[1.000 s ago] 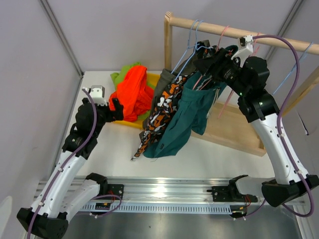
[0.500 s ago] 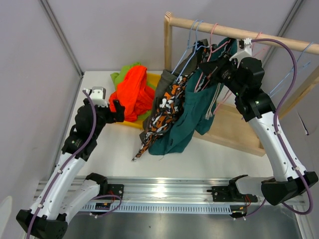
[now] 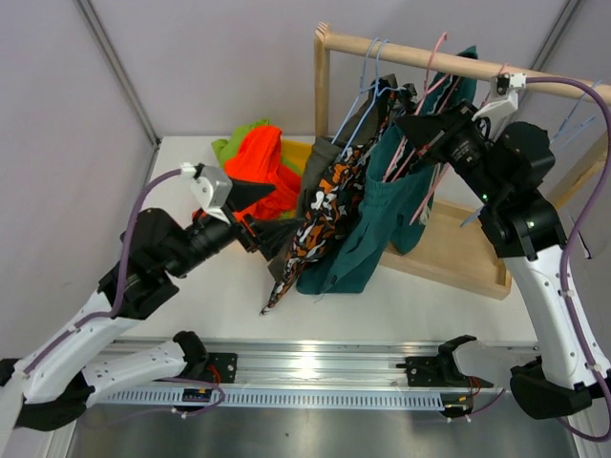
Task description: Remove the shorts from the hanger
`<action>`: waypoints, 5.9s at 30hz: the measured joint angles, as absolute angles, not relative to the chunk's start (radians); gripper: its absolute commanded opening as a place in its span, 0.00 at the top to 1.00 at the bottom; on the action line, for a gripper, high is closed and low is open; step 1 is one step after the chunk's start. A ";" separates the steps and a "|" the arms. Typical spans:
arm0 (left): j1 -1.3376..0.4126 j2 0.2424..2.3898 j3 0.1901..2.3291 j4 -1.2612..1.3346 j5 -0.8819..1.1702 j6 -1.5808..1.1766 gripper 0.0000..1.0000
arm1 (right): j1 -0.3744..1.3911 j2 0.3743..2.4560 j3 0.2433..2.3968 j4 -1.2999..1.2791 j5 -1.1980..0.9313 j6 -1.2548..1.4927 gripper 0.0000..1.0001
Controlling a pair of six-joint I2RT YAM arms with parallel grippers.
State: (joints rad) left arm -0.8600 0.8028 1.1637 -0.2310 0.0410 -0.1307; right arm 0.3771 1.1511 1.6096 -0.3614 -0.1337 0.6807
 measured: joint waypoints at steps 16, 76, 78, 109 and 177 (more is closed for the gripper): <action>-1.165 1.175 1.154 0.050 0.135 -0.135 0.01 | 0.385 1.081 1.646 -0.403 -0.154 0.756 1.00; -1.526 1.267 1.014 0.334 -0.840 -0.007 1.00 | 0.387 0.719 1.171 -0.108 -0.246 1.668 1.00; -1.522 1.268 1.010 0.335 -0.852 0.003 1.00 | 0.387 0.720 1.172 -0.096 -0.224 1.699 1.00; -1.527 0.873 0.944 -0.056 -1.004 -0.095 1.00 | 0.091 1.102 1.297 -0.039 -0.434 1.454 0.70; -0.379 1.871 2.068 -0.413 -0.423 0.034 0.42 | 0.089 0.543 0.979 -0.511 -0.531 0.970 0.05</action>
State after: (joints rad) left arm -0.3786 1.8713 2.0682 -0.4133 -0.4229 0.0341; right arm 0.0891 0.5426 0.9787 -0.5114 -0.5312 0.9703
